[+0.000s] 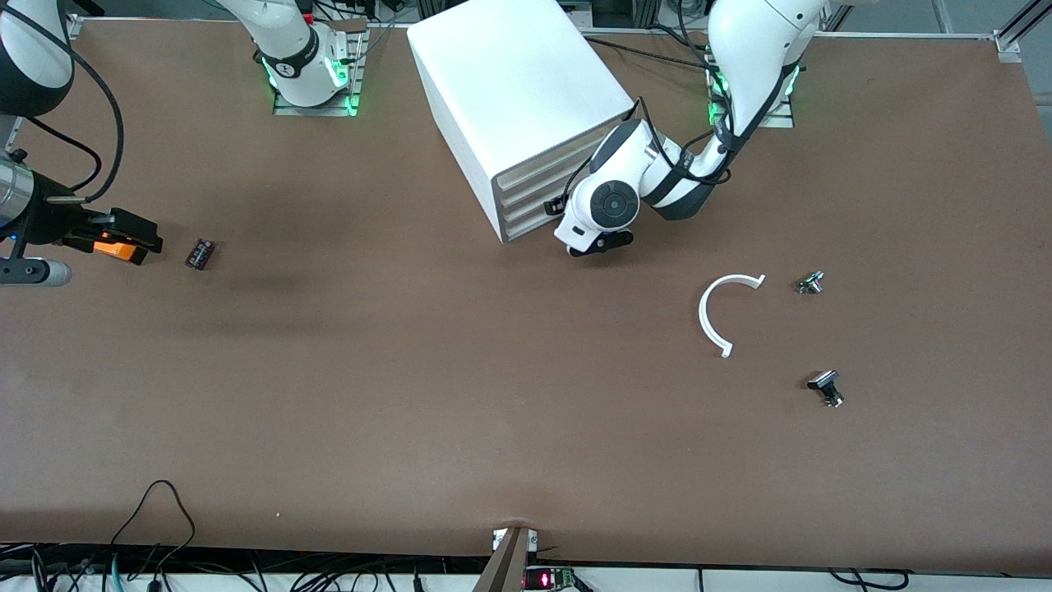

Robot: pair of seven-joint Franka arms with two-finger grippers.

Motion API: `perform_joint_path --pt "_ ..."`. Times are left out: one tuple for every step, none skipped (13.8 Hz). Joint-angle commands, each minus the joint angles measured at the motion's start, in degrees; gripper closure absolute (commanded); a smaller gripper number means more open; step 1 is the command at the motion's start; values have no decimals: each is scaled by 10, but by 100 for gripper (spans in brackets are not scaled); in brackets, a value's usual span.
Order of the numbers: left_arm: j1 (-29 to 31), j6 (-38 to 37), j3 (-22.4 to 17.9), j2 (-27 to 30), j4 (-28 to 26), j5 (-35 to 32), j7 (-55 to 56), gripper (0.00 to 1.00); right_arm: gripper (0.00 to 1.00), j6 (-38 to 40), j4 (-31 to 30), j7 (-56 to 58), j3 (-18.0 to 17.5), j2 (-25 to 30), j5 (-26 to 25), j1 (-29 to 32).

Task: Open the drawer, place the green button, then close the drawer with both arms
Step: 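Push the drawer shut into the cabinet with the left gripper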

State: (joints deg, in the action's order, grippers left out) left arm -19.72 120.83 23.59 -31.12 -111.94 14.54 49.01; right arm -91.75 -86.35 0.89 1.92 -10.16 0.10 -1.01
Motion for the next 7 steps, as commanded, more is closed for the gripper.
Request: perform_joint_path --pt "5 -3 5 22 -17 14 -10 0 0 -6 -5 -2 -3 2 10 7" --pt "6 1 3 22 -15 11 -11 0 0 -6 -5 0 -3 2 8 7" --pt "9 6 -1 24 -9 9 -15 0 0 -6 -5 -1 -3 2 5 6" --pt "13 12 -12 26 0 9 -22 0 0 -4 -5 -2 -3 2 8 7" --pt "21 23 -27 34 10 10 -29 0 0 0 -5 -3 -3 4 9 6" --pt "34 34 -38 47 14 10 -38 0 0 2 -5 -3 -3 6 9 5" --pt "54 47 -42 66 14 9 -48 0 0 0 -5 -3 -3 6 10 5"
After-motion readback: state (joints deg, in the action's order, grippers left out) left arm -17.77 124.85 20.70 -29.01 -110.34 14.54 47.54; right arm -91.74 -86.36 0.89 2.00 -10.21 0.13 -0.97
